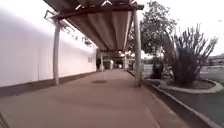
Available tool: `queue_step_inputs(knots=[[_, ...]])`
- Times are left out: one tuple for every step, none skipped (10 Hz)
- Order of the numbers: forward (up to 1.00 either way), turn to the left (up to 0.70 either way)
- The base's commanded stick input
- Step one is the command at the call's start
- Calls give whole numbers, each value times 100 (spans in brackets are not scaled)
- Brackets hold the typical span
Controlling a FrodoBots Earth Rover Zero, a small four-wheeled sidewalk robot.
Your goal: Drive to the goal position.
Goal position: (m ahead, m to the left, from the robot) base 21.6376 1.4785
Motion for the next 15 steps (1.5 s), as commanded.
queue_step_inputs(knots=[[66, 0], [66, 0], [66, 0], [66, 0], [66, 0], [66, 0], [66, 0], [66, 0], [66, 0], [68, 0], [70, 0], [70, 0], [70, 0], [70, 0], [70, 0]])
